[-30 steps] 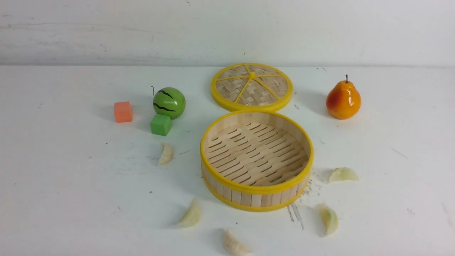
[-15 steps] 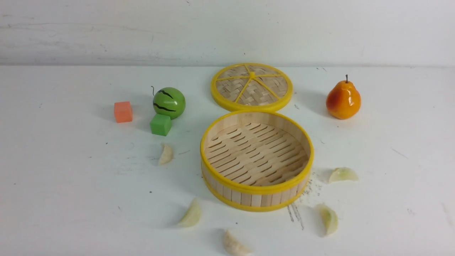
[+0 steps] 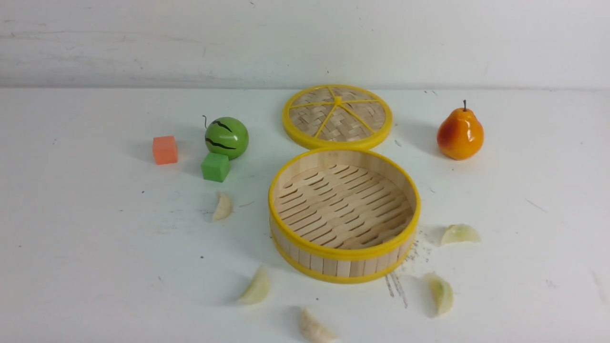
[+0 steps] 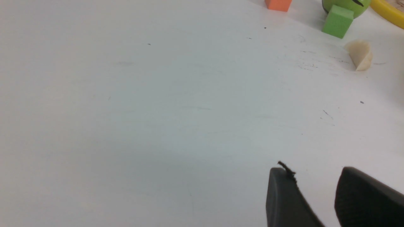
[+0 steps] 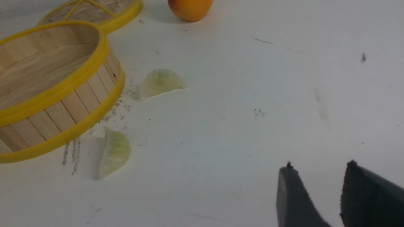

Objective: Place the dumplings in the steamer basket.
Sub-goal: Use the left arm to grab a dumpling

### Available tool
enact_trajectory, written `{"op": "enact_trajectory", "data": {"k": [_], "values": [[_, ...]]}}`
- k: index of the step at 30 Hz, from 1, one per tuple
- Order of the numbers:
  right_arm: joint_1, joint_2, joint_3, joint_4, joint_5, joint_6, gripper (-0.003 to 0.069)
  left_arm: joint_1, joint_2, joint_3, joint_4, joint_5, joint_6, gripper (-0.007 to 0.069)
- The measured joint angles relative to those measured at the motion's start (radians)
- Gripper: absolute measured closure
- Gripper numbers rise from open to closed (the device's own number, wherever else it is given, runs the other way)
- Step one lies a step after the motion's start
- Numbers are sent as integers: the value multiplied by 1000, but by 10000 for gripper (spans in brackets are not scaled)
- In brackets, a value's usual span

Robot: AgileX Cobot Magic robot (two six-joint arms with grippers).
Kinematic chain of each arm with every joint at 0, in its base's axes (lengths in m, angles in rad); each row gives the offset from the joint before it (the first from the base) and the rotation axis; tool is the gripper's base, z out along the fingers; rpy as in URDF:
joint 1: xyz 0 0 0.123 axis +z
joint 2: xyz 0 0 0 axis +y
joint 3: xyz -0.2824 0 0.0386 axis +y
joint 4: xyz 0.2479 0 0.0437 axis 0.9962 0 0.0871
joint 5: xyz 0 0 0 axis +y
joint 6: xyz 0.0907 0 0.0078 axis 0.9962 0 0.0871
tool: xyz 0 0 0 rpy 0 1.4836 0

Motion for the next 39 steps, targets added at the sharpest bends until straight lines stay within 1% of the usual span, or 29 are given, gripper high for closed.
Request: {"op": "enact_trajectory", "data": {"k": [7,32,39], "values": [[27,0,0,1,0,0,418,0,0,0,0,0,0,386],[27,0,0,1,0,0,418,0,0,0,0,0,0,386],[27,0,0,-19,0,0,418,0,0,0,0,0,0,386]]}}
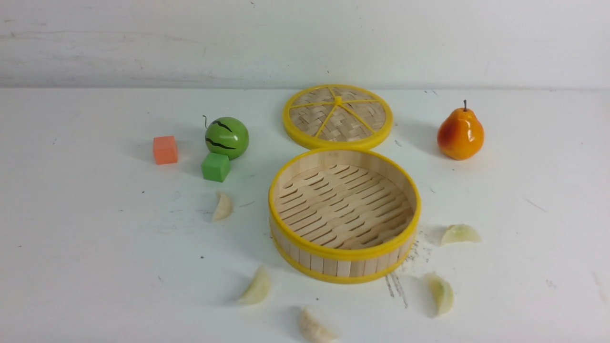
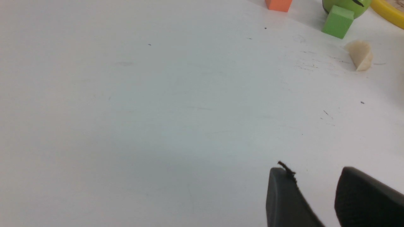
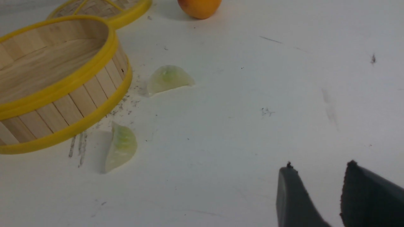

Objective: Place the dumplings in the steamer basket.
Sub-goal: Use the left arm to grab a dumpling

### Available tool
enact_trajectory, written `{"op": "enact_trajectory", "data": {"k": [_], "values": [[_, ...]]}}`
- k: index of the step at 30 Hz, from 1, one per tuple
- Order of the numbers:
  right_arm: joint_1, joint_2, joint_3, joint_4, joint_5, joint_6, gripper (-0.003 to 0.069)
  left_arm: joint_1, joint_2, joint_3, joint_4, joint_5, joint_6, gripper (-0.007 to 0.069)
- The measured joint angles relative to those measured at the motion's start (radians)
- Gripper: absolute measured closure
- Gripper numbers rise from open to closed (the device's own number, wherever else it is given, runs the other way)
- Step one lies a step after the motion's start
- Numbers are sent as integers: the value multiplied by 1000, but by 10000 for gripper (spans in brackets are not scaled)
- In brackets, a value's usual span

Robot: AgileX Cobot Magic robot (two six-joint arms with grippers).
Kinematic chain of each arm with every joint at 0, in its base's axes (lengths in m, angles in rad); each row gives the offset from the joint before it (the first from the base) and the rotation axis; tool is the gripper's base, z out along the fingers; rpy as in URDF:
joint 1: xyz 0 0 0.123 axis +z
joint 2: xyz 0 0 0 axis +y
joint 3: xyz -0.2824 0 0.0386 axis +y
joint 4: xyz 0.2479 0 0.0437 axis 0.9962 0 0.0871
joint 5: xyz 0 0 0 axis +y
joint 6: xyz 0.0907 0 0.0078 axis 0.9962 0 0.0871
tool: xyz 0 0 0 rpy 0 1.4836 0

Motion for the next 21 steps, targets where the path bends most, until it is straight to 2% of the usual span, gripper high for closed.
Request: {"op": "enact_trajectory", "data": {"k": [7,17,19,21], "values": [[0,0,0,-44,0,0,418,0,0,0,0,0,0,386],[0,0,0,-37,-1,0,418,0,0,0,0,-4,-3,386],[0,0,0,12,-4,5,418,0,0,0,-97,-29,-72,386],[0,0,0,108,-13,39,418,0,0,0,-296,-57,-229,386]]}}
